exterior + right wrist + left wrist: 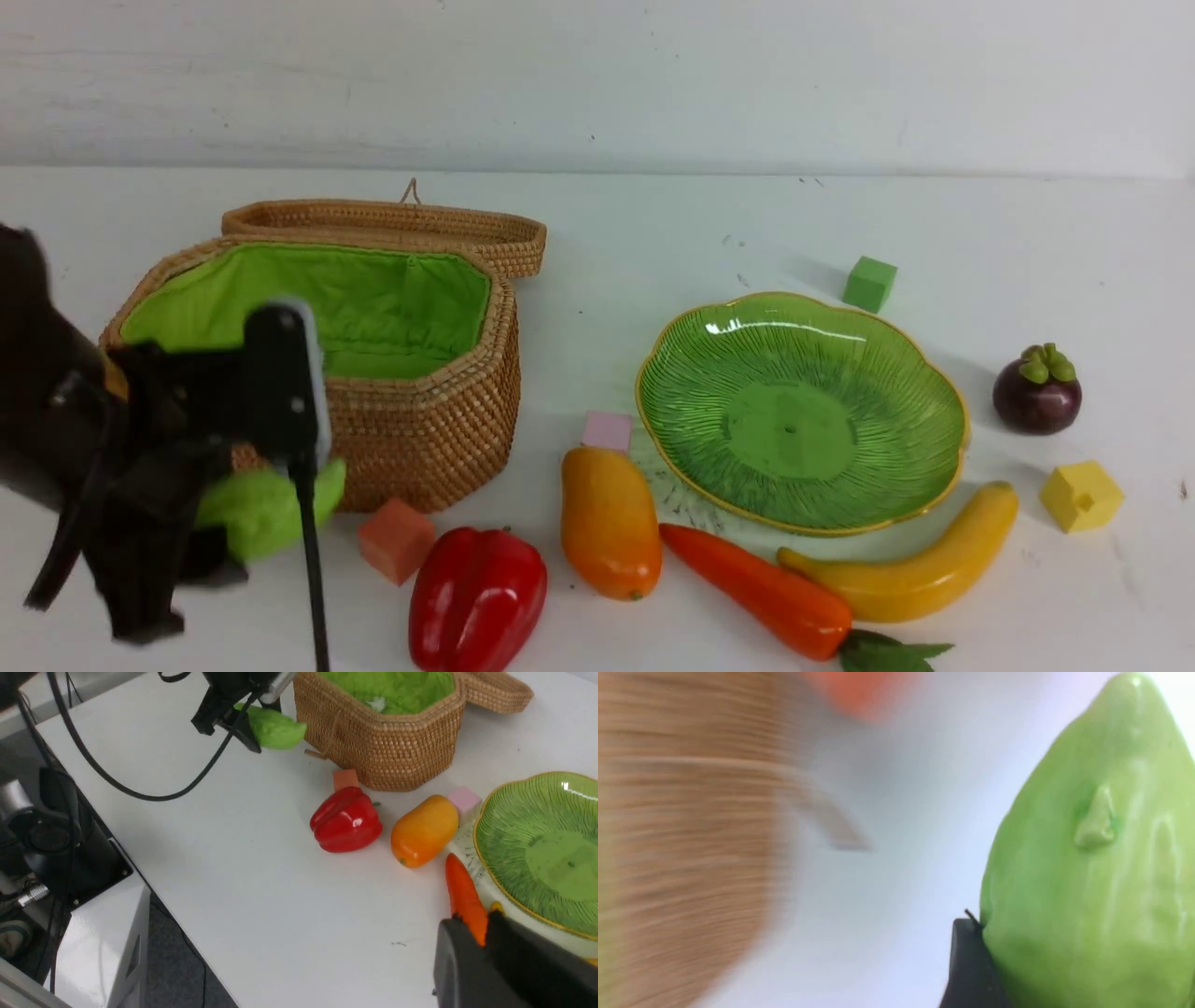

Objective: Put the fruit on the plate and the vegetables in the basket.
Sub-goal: Take a chayote with your left arm and place it on the basket on the left.

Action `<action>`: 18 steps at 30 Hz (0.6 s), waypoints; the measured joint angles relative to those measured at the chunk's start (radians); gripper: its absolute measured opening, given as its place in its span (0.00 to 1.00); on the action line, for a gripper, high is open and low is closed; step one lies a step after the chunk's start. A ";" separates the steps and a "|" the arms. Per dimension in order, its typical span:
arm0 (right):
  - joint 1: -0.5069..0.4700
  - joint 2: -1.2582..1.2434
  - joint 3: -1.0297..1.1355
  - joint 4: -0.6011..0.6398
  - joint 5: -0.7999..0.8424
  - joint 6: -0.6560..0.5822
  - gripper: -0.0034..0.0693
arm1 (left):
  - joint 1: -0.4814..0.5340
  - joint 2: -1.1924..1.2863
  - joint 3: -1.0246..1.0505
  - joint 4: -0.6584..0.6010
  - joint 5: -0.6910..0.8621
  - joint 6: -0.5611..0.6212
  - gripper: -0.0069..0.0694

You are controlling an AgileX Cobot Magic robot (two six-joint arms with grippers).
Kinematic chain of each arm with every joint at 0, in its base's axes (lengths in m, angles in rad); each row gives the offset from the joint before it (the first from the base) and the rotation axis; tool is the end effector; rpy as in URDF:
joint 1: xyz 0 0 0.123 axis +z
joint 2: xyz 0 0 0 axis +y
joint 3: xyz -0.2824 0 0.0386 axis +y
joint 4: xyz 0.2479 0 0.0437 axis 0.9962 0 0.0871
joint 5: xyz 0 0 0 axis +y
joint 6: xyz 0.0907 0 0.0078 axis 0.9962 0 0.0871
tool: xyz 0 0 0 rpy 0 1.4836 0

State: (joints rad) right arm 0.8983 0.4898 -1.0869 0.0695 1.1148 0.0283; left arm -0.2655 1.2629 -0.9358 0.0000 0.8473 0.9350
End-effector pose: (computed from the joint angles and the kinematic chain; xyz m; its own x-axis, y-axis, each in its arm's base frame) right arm 0.0155 0.0285 0.4275 -0.3071 -0.2912 -0.9060 -0.7994 0.5956 0.0795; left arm 0.2337 -0.0636 0.2849 -0.2962 0.9144 -0.2761 0.8432 0.3861 0.3741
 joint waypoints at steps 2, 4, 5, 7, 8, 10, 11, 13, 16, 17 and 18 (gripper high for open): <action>0.000 0.000 0.000 -0.002 -0.053 0.000 0.18 | 0.000 -0.030 -0.044 0.051 -0.177 -0.119 0.66; 0.000 0.000 0.000 -0.005 -0.080 0.000 0.18 | 0.000 0.004 -0.083 0.111 -0.241 -0.180 0.66; 0.000 0.000 0.000 -0.005 -0.092 0.000 0.18 | 0.000 0.031 -0.106 0.148 -0.255 -0.202 0.66; 0.000 0.000 0.000 -0.005 -0.124 0.000 0.18 | 0.000 0.117 -0.167 0.236 -0.266 -0.246 0.66; 0.000 0.000 0.000 -0.005 -0.136 0.000 0.18 | 0.000 0.146 -0.185 0.261 -0.268 -0.263 0.66; 0.000 0.000 0.000 -0.009 -0.176 0.000 0.19 | 0.000 0.230 -0.241 0.333 -0.270 -0.302 0.66; 0.000 0.000 0.000 -0.012 -0.196 0.000 0.19 | 0.000 0.279 -0.266 0.364 -0.270 -0.324 0.66; 0.000 0.000 0.000 -0.017 -0.222 0.000 0.19 | 0.000 0.343 -0.311 0.415 -0.271 -0.368 0.66; 0.000 0.000 0.000 -0.019 -0.236 0.000 0.19 | 0.000 0.397 -0.354 0.449 -0.274 -0.415 0.66; 0.000 0.000 0.000 -0.019 -0.237 0.000 0.20 | 0.000 0.406 -0.359 0.454 -0.277 -0.421 0.66; 0.000 0.000 0.000 -0.019 -0.238 0.000 0.20 | 0.000 0.409 -0.361 0.455 -0.277 -0.424 0.66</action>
State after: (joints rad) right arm 0.8983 0.4898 -1.0869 0.0502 0.8764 0.0283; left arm -0.2655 1.6720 -1.2968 0.4547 0.5708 0.5114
